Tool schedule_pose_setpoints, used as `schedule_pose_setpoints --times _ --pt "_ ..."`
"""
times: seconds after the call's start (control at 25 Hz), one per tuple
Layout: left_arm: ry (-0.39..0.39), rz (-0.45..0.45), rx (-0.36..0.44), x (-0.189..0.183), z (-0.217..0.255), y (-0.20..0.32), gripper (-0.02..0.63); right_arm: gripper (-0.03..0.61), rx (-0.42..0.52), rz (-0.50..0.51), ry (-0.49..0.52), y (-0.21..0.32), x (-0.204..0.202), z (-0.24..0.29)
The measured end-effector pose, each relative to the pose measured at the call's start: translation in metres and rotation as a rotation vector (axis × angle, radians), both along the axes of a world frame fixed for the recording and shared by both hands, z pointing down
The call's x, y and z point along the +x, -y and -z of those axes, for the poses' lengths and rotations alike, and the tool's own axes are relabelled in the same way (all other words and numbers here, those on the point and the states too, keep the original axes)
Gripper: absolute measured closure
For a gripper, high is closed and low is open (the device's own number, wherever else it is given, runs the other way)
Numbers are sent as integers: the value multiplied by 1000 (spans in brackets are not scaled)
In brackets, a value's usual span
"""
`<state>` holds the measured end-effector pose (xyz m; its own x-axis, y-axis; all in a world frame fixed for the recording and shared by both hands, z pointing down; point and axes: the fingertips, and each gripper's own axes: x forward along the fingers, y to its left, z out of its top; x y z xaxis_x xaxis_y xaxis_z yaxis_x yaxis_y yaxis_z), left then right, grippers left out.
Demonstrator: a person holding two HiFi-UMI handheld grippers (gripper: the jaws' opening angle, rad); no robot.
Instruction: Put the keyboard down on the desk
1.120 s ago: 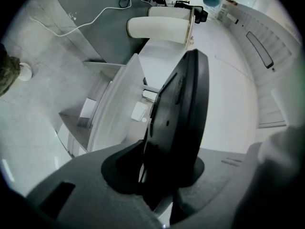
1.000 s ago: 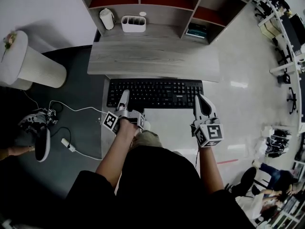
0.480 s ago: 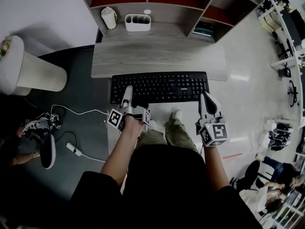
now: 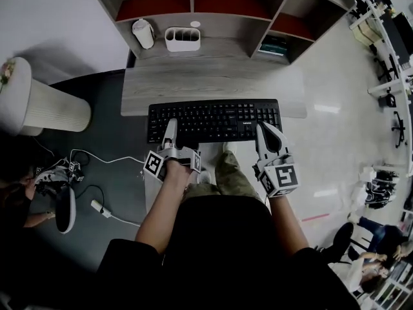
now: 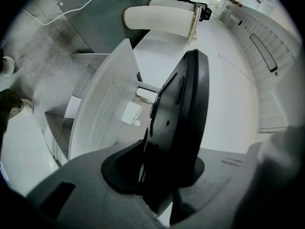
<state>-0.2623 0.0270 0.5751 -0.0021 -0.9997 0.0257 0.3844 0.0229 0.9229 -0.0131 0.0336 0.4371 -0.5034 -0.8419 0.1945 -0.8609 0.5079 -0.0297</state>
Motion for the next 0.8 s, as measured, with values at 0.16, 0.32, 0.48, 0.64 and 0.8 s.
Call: schedule_pose_setpoints --times 0.16,0.32,0.48,0.64,0.8 --pt "4 -5 5 12 1 28 505 565 -2 -12 32 37 11 -4" --pt "72 -44 34 32 13 65 505 565 11 -5 84 78 27 2" --pt "92 -73 17 52 7 104 505 565 -18 -51 105 121 53 -8" --pt "72 -66 -2 65 -8 131 505 565 -50 -87 130 156 79 -19" --pt "74 -36 -30 70 -29 154 505 565 -76 -81 125 185 93 -34"
